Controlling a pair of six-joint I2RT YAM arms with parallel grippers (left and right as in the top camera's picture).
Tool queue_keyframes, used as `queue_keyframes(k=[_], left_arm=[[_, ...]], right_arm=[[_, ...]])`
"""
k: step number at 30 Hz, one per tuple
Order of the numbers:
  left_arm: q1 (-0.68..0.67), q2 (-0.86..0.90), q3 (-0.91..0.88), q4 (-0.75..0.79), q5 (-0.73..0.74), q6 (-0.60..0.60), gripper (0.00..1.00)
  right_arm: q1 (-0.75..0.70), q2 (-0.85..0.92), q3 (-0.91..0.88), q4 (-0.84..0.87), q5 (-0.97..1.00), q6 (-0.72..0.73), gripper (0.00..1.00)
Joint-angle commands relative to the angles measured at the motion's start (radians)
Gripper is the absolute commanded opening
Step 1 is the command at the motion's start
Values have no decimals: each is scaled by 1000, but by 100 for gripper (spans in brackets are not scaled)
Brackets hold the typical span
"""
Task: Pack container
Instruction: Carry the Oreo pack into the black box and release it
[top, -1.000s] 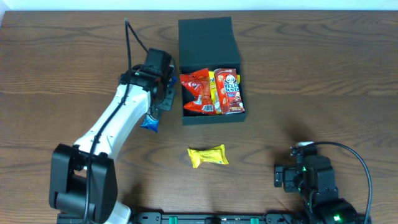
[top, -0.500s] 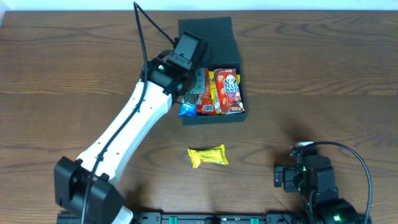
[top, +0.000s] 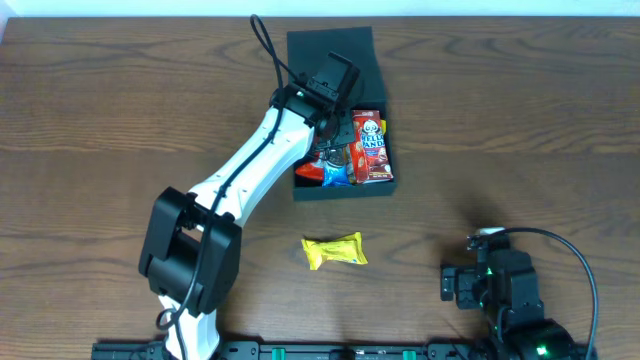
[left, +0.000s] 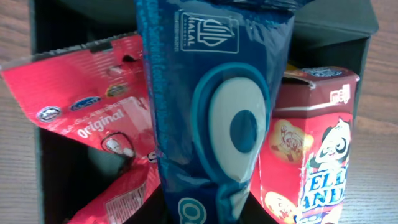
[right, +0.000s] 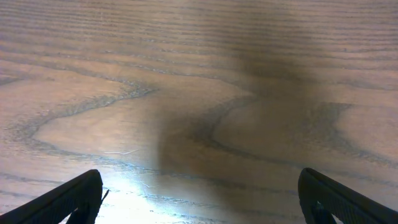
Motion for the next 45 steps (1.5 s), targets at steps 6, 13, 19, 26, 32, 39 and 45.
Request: queue_keyframes(k=[6,13,19,26,32,39,45], left_arm=[[0,63,36,3,9,-31,23],[-1,100,34,3,4,-37,27],[-2,134,34,3,1,-37,86],[-4,88,42,5,-1,-36,95],[-5,28,88,-9,-2,21,95],[-6,-73,101,-40,-9,93,95],[-39,-147,101,-276,-156,117,95]], right_arm=[[-5,-5,-1,-1,0,15,99],[-5,-5,-1,-1,0,15,99],[-5,-5,-1,-1,0,15,99],[-5,-5,-1,-1,0,15,99],[-5,-5,-1,-1,0,15,99],[-5,-5,-1,-1,0,15,99],[-5,-5,-1,-1,0,15,99]])
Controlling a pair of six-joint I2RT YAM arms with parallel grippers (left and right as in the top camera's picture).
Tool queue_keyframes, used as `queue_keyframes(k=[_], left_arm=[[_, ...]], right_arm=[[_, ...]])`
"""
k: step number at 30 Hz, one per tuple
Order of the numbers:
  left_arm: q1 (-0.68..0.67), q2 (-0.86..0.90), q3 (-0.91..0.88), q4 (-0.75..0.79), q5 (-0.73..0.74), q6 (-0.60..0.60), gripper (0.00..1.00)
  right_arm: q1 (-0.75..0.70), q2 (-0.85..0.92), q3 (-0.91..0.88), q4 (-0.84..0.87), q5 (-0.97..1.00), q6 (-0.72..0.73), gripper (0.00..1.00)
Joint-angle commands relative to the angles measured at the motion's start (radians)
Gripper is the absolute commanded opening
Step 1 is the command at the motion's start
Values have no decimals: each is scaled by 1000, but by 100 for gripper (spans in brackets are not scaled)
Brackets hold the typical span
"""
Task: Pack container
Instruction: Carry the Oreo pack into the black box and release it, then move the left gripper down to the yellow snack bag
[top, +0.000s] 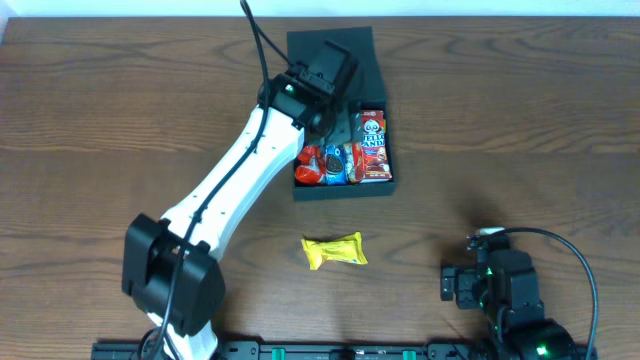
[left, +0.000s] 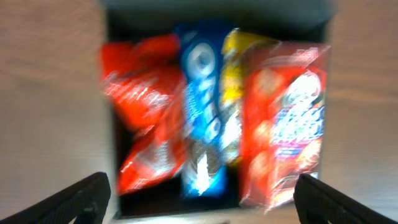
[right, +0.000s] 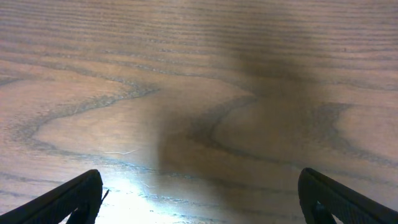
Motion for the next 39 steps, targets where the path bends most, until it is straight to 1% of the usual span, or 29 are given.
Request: queue_keyframes(k=[1,4,6,8,12,13,14,15,16,18,19,20,23,24,26,28,31,35,39], left_arm=[[-37,-48,14,-104,-114,27,95],[-90,-75,4,-206,-126,32,95],[-125,-98,-32,-232,-122,34,95],[-155,-128,-100,-228,-105,29,95],[-219,-210,-293,-181,-8,-69,95],[-233,-230,-339,-160,3,-81,95],[-245,-246,-380,-140,3,-67,95],[-253,-256,-411,-121,2,-27,95],[-264,-262,-441,-102,8,67,95],[-285,-263,-469,-109,13,271,95],[-294,-263,-478,-114,3,348,95],[-301,-263,-488,-119,2,459,95],[-323,-262,-504,-122,-5,652,95],[-335,-262,-510,-115,-29,687,95],[-367,-261,-526,-87,-93,722,95],[-402,-258,-545,-59,-127,782,95],[-438,-235,-555,-24,-151,840,95],[-442,-164,-555,43,-157,937,95],[-442,-111,-555,158,-187,1022,95]], right_arm=[[-5,-5,-1,-1,0,14,99],[-5,-5,-1,-1,0,14,99],[-5,-5,-1,-1,-1,14,99],[-5,-5,-1,-1,-1,14,99],[-5,-5,-1,-1,-1,14,99],[-5,-5,-1,-1,-1,14,99],[-5,-5,-1,-1,-1,14,99],[-5,-5,-1,-1,-1,14,99],[-5,-5,-1,-1,-1,14,99],[-5,-5,-1,-1,0,14,99],[-5,-5,-1,-1,-1,14,99],[-5,-5,-1,-1,0,14,99],[-5,-5,-1,-1,0,14,99],[-5,-5,-1,-1,0,14,99],[-5,-5,-1,-1,0,14,99],[-5,-5,-1,-1,0,14,99],[-5,-5,-1,-1,-1,14,99],[-5,-5,-1,-1,-1,14,99],[-5,-5,-1,-1,0,14,99]])
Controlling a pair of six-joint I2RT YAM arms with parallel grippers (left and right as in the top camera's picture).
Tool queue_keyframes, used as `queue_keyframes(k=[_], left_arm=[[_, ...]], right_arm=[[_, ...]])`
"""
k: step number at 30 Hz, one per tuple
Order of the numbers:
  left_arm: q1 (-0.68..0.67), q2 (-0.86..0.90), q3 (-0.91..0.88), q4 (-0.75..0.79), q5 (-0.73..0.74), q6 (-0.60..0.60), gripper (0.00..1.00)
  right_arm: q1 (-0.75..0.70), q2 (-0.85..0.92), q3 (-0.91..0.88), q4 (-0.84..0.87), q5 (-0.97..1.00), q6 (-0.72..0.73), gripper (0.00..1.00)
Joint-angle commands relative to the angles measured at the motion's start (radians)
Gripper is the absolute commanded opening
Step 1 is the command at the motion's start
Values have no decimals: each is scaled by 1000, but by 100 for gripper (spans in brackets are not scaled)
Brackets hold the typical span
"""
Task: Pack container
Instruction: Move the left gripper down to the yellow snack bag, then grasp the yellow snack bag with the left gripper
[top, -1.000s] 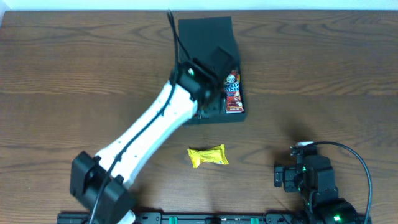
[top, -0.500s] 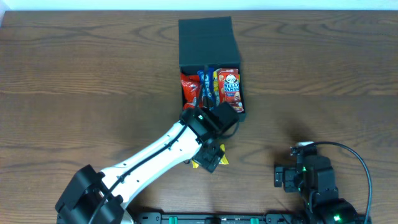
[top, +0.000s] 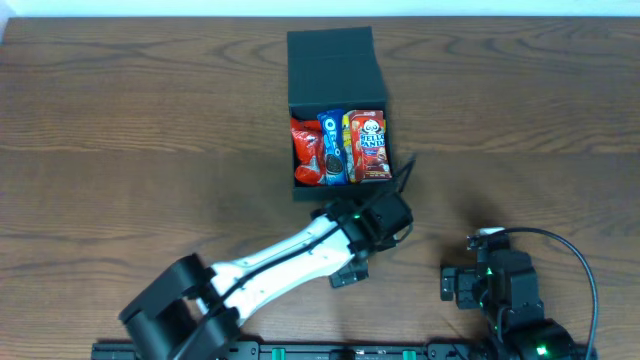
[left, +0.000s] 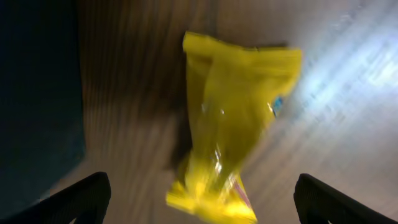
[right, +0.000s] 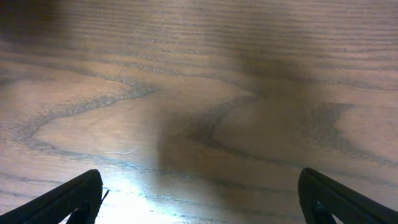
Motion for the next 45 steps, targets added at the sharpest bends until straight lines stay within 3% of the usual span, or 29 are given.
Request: queue_keyframes(k=[1,13,26,45], left_arm=[[1,18,-1,36,-40,98,95],[23,89,-5,89,-66,173,95],[70,92,-1,12,161,172,95],[95,142,-11,68,207,187,95]], right_arm=[[-5,-5,-1,-2,0,14,99],[-5,-5,-1,-1,-1,14,99],[-5,-5,-1,-1,-1,14,99],[-5,-5,-1,-1,-1,14,99]])
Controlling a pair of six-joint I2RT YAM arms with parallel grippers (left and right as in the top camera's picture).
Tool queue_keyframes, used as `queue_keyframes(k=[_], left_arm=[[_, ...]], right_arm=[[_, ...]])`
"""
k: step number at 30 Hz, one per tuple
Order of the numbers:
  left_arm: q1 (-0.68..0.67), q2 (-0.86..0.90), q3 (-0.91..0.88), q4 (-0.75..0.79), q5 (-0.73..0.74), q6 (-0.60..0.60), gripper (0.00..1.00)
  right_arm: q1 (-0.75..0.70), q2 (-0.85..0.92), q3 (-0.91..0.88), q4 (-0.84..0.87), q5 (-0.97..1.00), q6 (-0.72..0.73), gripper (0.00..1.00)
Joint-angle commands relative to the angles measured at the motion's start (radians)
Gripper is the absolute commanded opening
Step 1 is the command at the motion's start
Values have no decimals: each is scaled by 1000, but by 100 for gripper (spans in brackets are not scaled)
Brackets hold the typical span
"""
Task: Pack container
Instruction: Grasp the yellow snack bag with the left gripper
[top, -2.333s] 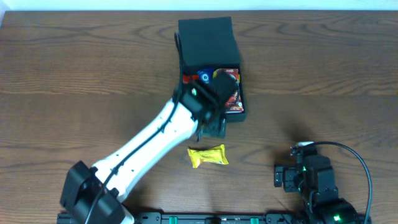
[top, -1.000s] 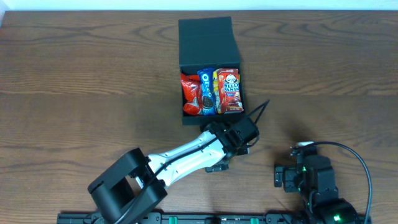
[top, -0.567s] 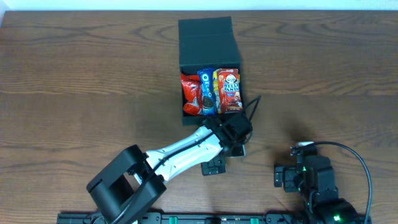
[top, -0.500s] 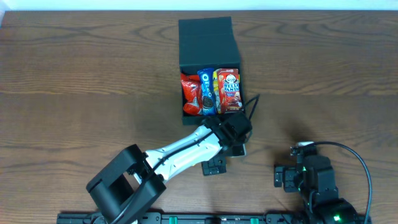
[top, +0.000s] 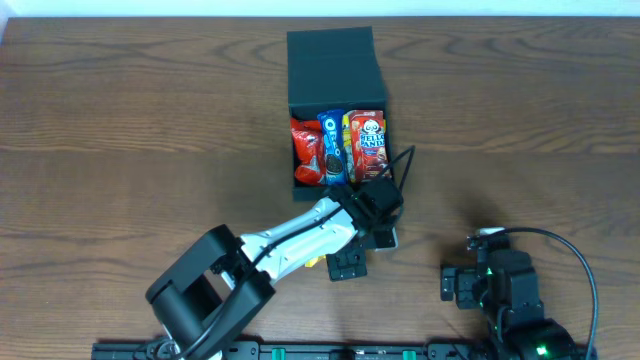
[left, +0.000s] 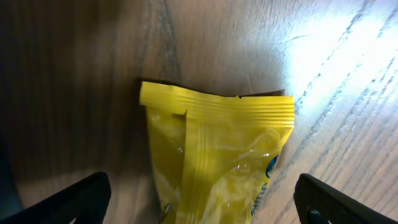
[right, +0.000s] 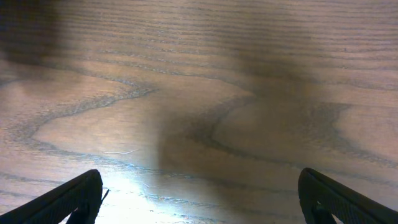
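Observation:
A yellow snack packet (left: 219, 163) lies on the wooden table, and in the left wrist view it sits between the spread fingers of my left gripper (left: 200, 202), which is open astride it. From overhead the left gripper (top: 364, 250) covers the packet; only a yellow sliver (top: 312, 262) shows. The black container (top: 335, 65) stands behind it, holding a red bag (top: 305, 152), a blue Oreo pack (top: 331, 150) and a red Hello Panda box (top: 369, 145). My right gripper (top: 447, 283) rests open at the front right, with bare wood between its fingers (right: 68, 199).
The container's open lid part lies flat at its far side. A black cable (top: 560, 245) loops by the right arm. The left arm (top: 290, 240) stretches from the front left across the table in front of the container.
My left gripper, still open, has come closer onto the yellow packet, which now looms larger and sharper in its view. The wrist has shifted slightly toward the container. The right arm is unchanged.
First my left gripper was down in the container with the Oreo pack right before its camera. Then it stood open over the box, the Oreo pack lying between red bag and panda box. Then it was over the yellow packet on the table, and now astride it.

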Motion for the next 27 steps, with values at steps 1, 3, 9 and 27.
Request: queue_keyframes(k=[1,3,9,27], left_arm=[[6,22,-10,-1,12,18,95],[6,23,-11,-2,-6,17,95],[6,24,-17,-1,-36,10,86],[6,24,-17,-1,-32,10,46]], right_arm=[[-5,-5,-1,-1,0,14,99],[-5,-5,-1,-1,0,14,99],[-5,-5,-1,-1,0,14,99],[-5,-5,-1,-1,0,14,99]])
